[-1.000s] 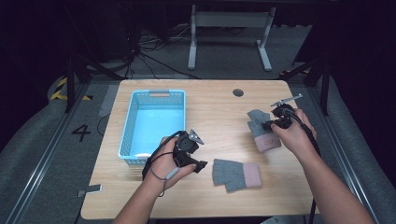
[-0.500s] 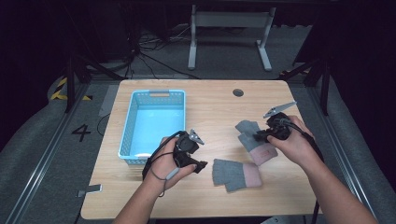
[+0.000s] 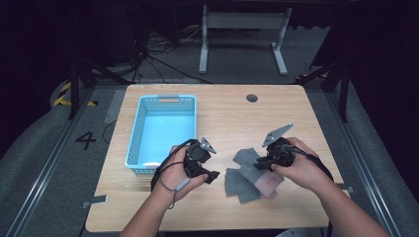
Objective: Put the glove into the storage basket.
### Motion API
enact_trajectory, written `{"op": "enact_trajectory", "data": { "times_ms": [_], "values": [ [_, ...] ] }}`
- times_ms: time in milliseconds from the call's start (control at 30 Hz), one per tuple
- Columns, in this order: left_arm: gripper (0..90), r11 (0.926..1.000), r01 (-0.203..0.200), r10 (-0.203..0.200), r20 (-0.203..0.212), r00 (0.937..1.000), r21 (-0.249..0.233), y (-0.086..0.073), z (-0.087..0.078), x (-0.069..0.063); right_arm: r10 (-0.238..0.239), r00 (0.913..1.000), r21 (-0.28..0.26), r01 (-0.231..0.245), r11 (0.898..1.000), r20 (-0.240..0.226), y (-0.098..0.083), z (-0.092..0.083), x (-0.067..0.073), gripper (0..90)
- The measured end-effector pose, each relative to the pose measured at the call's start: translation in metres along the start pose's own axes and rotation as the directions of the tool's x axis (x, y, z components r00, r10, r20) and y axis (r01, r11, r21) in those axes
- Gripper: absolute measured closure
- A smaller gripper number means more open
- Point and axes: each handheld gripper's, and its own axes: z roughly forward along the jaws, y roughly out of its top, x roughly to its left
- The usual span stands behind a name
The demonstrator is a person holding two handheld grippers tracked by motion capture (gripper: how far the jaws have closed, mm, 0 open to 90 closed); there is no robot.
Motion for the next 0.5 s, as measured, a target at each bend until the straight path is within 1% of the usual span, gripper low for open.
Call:
{"op": "enact_trajectory", "data": {
  "times_ms": [133, 167, 200, 233, 267, 333, 400, 500],
  "values": [
    [37.1, 1.0, -0.006, 0.006, 0.002, 1.0, 0.005, 0.0, 0.001, -0.001, -0.032, 0.9994, 0.023, 0.033, 0.999, -0.014, -0.002, 0.01, 0.005, 79.5],
    [37.1, 1.0, -0.006, 0.006, 0.002, 1.0, 0.005, 0.0, 0.001, -0.001, -0.032, 0.9994, 0.023, 0.033, 0.999, -0.014, -0.002, 0.01, 0.005, 79.5],
    [37.0, 1.0, -0.005, 0.005, 0.004, 1.0, 0.008, 0.0, 0.002, -0.001, -0.034, 0.9993, 0.042, 0.035, 0.999, -0.013, -0.003, 0.015, 0.007, 79.4],
    [37.0, 1.0, -0.005, 0.005, 0.004, 1.0, 0.008, 0.0, 0.002, -0.001, -0.034, 0.9993, 0.042, 0.035, 0.999, -0.013, -0.003, 0.015, 0.007, 79.4],
    [37.0, 0.9999, -0.003, 0.003, 0.006, 1.0, 0.013, 0.0, 0.004, -0.001, -0.043, 0.9989, 0.053, 0.044, 0.998, -0.02, -0.005, 0.021, 0.008, 79.3],
    [37.0, 0.9997, -0.005, 0.004, 0.009, 0.9999, 0.023, 0.0, 0.006, -0.001, -0.047, 0.9986, 0.066, 0.048, 0.997, -0.025, -0.006, 0.026, 0.008, 79.0],
    [37.0, 0.9995, -0.003, 0.002, 0.017, 0.9998, 0.031, -0.001, 0.009, -0.001, -0.046, 0.9985, 0.072, 0.048, 0.996, -0.031, -0.007, 0.031, 0.009, 78.4],
    [37.0, 0.9994, -0.001, 0.0, 0.021, 0.9998, 0.034, -0.001, 0.012, -0.002, -0.051, 0.9984, 0.079, 0.053, 0.996, -0.023, -0.008, 0.036, 0.009, 76.2]
  ]
}}
